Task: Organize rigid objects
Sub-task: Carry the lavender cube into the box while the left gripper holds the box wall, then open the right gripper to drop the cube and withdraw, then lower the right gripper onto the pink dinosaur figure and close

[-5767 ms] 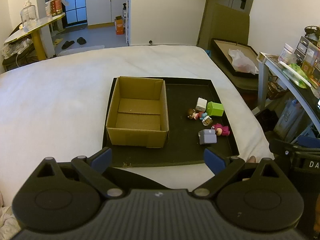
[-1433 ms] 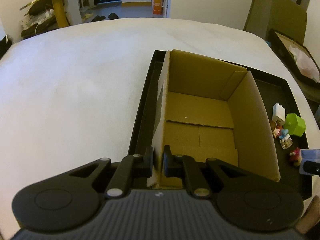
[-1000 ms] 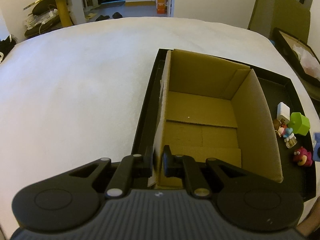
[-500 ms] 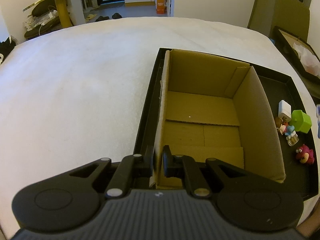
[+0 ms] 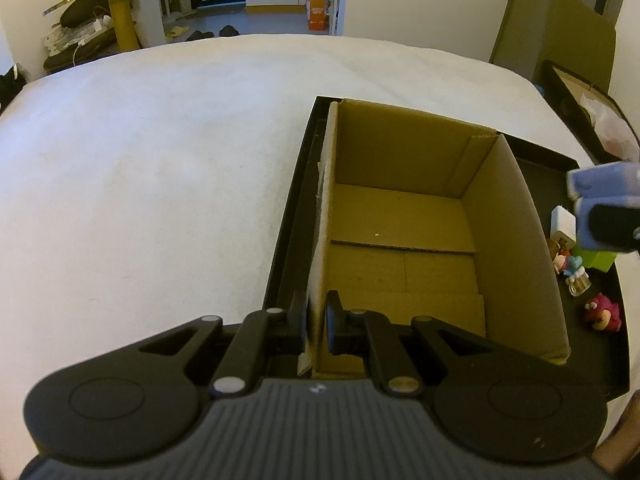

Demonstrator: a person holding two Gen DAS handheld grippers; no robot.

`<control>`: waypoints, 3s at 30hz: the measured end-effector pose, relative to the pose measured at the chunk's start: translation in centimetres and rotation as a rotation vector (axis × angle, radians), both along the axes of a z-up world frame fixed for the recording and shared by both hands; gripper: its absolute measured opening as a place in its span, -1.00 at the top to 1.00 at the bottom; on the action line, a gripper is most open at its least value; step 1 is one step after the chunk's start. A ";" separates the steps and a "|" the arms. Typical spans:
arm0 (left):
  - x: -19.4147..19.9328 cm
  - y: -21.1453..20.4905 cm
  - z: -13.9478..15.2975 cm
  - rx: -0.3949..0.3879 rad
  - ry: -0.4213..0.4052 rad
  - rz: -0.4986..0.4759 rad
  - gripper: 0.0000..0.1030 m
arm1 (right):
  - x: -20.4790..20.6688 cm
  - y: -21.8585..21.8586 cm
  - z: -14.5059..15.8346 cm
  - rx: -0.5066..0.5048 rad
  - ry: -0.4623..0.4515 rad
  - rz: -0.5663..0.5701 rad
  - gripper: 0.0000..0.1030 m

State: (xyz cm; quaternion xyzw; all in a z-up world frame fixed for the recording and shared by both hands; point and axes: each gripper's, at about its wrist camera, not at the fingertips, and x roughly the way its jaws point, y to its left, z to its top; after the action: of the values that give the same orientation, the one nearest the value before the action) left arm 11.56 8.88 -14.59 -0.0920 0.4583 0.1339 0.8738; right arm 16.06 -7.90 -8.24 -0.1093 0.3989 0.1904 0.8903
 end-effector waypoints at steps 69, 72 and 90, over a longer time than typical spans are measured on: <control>-0.3 -1.2 1.4 0.116 -0.016 0.011 0.77 | 1.2 -7.1 -3.7 0.165 0.106 -0.102 -0.18; -0.5 -1.7 1.7 0.147 -0.034 0.010 0.76 | 1.2 -8.6 -4.3 0.174 0.118 -0.131 -0.20; 0.2 -2.8 2.3 0.201 -0.035 0.043 -0.19 | 1.9 -13.9 -9.4 0.086 0.098 -0.282 -0.57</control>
State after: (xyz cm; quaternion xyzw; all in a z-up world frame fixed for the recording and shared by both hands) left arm 11.77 6.06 -12.28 -0.0159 0.4251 0.1962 0.8835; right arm 18.00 -21.75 -17.62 -0.0044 0.4446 0.0855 0.8916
